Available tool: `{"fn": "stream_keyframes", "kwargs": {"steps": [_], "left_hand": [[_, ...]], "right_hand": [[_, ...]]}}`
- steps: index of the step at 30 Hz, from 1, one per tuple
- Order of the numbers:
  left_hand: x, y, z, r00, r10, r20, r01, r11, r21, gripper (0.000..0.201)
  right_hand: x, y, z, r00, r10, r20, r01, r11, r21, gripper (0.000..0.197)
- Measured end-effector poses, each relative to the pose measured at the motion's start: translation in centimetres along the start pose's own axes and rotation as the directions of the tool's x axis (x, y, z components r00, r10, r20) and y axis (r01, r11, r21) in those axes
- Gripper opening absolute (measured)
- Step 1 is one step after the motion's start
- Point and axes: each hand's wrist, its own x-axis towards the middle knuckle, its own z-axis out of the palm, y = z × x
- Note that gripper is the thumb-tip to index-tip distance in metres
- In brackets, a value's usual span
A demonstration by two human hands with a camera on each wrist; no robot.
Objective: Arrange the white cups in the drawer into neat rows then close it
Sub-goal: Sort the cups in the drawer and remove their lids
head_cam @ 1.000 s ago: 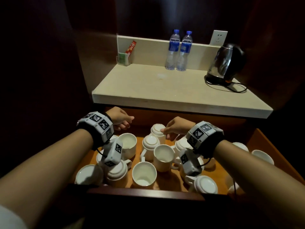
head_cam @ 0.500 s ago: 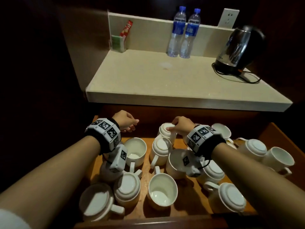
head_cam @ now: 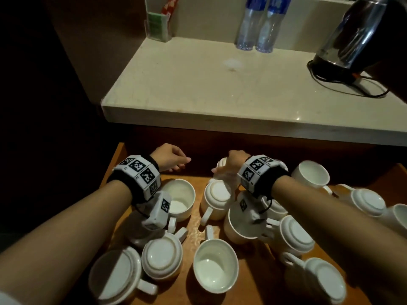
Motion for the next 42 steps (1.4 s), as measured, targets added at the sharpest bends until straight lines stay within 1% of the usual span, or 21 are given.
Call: {"fn": "stream_keyframes", "kwargs": {"steps": [2,4,6,7,9,12,14,17,19,22,25,27,29,31,32,33,34,36,38,40,42], "left_hand": [[0.1,-0.5,0.2,1.000,0.005,0.006,-0.005,1.000,-0.012,0.010],[0.1,-0.8,0.3,1.000,0.007,0.010,-0.007,1.000,-0.011,0.010],[-0.1,-0.6,0.3,0.999,0.029,0.019,-0.029,1.000,0.000,0.018],[-0.3,-0.4,0.2,0.999,0.047,0.028,-0.047,0.999,0.015,0.026],[-0.6,0.2,0.0,0.995,0.085,0.048,-0.089,0.993,0.080,0.042],[-1.0,0.9,0.1,0.992,0.082,0.098,-0.097,0.984,0.153,0.070],[-1.2,1.2,0.3,0.990,0.055,0.132,-0.078,0.981,0.180,0.091],[-1.4,1.6,0.7,0.989,0.053,0.141,-0.082,0.975,0.208,0.111],[-1.5,1.9,0.9,0.983,0.107,0.150,-0.135,0.974,0.183,0.113],[-1.6,2.2,1.5,0.962,0.237,0.136,-0.250,0.964,0.087,0.098],[-1.6,2.6,1.6,0.954,0.288,0.086,-0.294,0.953,0.070,0.090],[-1.4,2.9,1.7,0.952,0.304,0.037,-0.304,0.952,0.021,0.089],[-1.2,3.3,1.9,0.946,0.323,-0.027,-0.323,0.946,0.008,0.086],[-1.1,3.5,2.1,0.938,0.339,-0.068,-0.332,0.938,0.095,0.081],[-1.0,3.4,2.3,0.934,0.350,-0.071,-0.338,0.931,0.141,0.080],[-0.9,3.4,2.4,0.931,0.360,-0.069,-0.343,0.922,0.183,0.081],[-0.9,3.4,2.6,0.928,0.367,-0.067,-0.346,0.913,0.217,0.082],[-0.9,3.4,2.9,0.932,0.358,-0.060,-0.333,0.910,0.247,0.084],[-0.8,3.6,3.1,0.936,0.349,-0.048,-0.326,0.910,0.257,0.085],[-0.8,3.9,3.4,0.936,0.349,-0.036,-0.326,0.903,0.279,0.088],[-0.7,4.1,3.6,0.938,0.345,-0.025,-0.320,0.895,0.312,0.091]], "right_hand": [[0.0,0.4,-0.2,1.000,-0.002,-0.027,0.003,0.999,0.034,0.049],[0.1,0.8,-0.7,0.998,0.003,-0.056,0.001,0.997,0.079,0.046],[0.1,1.1,-1.1,0.998,-0.003,-0.056,0.012,0.987,0.161,0.047],[0.0,1.3,-1.4,0.999,-0.001,-0.052,0.014,0.969,0.248,0.048],[-0.1,1.6,-1.9,1.000,0.006,-0.023,0.006,0.871,0.490,0.055],[-0.9,1.9,-2.8,0.995,-0.008,0.099,-0.072,0.624,0.778,0.055],[-1.3,2.2,-3.1,0.980,-0.056,0.190,-0.135,0.512,0.848,0.058],[-1.6,2.7,-3.2,0.954,-0.166,0.249,-0.155,0.437,0.886,0.056],[-1.7,2.7,-3.1,0.944,-0.229,0.239,-0.130,0.407,0.904,0.055],[-1.8,3.0,-3.2,0.937,-0.291,0.194,-0.077,0.370,0.926,0.050],[-1.8,3.4,-3.1,0.932,-0.305,0.194,-0.090,0.322,0.942,0.042],[-1.8,3.6,-3.1,0.933,-0.307,0.186,-0.073,0.346,0.935,0.036],[-1.4,3.8,-3.0,0.968,-0.222,0.115,0.001,0.465,0.885,0.043],[-0.8,4.0,-3.0,0.992,-0.092,-0.081,0.122,0.670,0.733,0.061],[-0.5,4.1,-3.0,0.978,-0.071,-0.199,0.182,0.761,0.623,0.065],[-0.6,4.2,-3.0,0.953,-0.090,-0.289,0.239,0.809,0.537,0.065],[-0.8,4.1,-3.0,0.935,-0.133,-0.330,0.290,0.821,0.492,0.063],[-1.2,3.7,-3.0,0.926,-0.228,-0.300,0.346,0.830,0.437,0.057],[-1.3,3.0,-2.8,0.934,-0.287,-0.214,0.347,0.869,0.353,0.052],[-1.1,2.4,-2.6,0.946,-0.278,-0.167,0.314,0.914,0.257,0.042],[-0.7,2.0,-2.6,0.956,-0.238,-0.172,0.273,0.937,0.220,0.027]]}}
